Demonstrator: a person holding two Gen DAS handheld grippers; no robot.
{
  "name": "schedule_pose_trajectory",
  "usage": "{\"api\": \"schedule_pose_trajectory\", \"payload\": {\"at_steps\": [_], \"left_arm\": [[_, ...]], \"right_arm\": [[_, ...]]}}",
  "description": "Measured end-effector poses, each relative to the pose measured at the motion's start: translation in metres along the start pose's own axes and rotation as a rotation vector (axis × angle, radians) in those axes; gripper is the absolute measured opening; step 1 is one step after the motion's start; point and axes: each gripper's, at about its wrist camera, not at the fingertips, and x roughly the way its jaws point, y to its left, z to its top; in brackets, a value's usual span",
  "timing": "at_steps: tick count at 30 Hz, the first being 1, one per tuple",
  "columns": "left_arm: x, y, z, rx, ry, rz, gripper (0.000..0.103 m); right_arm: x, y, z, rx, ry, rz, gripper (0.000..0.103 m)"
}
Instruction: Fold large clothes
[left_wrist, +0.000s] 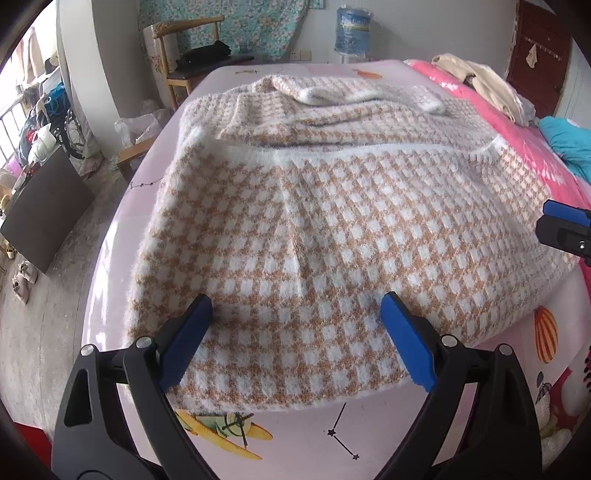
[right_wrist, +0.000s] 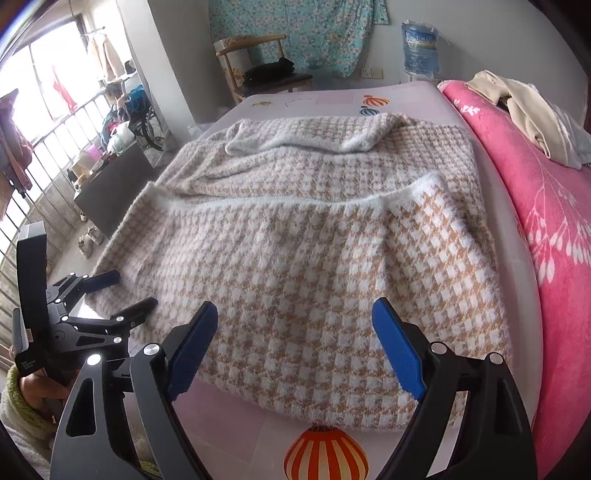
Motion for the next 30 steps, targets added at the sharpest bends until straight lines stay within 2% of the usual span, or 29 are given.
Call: {"api": "schedule_pose_trajectory", "payload": {"at_steps": [3, 7, 8, 10, 16, 19, 22, 25, 29, 30], "left_arm": [[-0.014, 0.007, 0.001, -0.004, -0.072, 0.005, 0.089], [-0.027, 0.024, 0.011, -0.028, -0.136, 0.017, 0.089], [-0.026, 0.028, 0.015, -0.029, -0.138, 0.021, 0.086], [-0.022, 0.035, 0.022, -0.030, -0.130, 0.032, 0.073], [0.000, 0.063, 0.047, -0.055, -0.095, 0.014, 0.045], [0.014, 0.076, 0.057, -0.084, -0.064, 0.007, 0.035], [0.027, 0.090, 0.061, -0.125, -0.031, -0.054, 0.032], [0.034, 0.102, 0.064, -0.161, -0.009, -0.148, 0.032], [0.028, 0.107, 0.064, -0.153, -0.023, -0.283, 0.032], [0.029, 0.106, 0.064, -0.148, -0.017, -0.296, 0.033]], "right_arm": [[0.003, 0.005, 0.002, -0.039, -0.013, -0.017, 0.082], [0.019, 0.006, 0.000, -0.070, 0.018, -0.035, 0.070], [0.024, 0.005, -0.001, -0.074, 0.034, -0.039, 0.065], [0.037, 0.001, -0.004, -0.067, 0.069, -0.026, 0.062], [0.040, -0.006, -0.003, -0.039, 0.084, 0.014, 0.062], [0.040, -0.006, -0.003, -0.039, 0.086, 0.011, 0.062], [0.041, -0.005, -0.003, -0.042, 0.088, 0.008, 0.062], [0.041, -0.004, -0.003, -0.045, 0.090, 0.005, 0.062], [0.041, -0.003, -0.003, -0.050, 0.092, 0.000, 0.062], [0.041, -0.003, -0.003, -0.050, 0.092, 0.000, 0.062]]}}
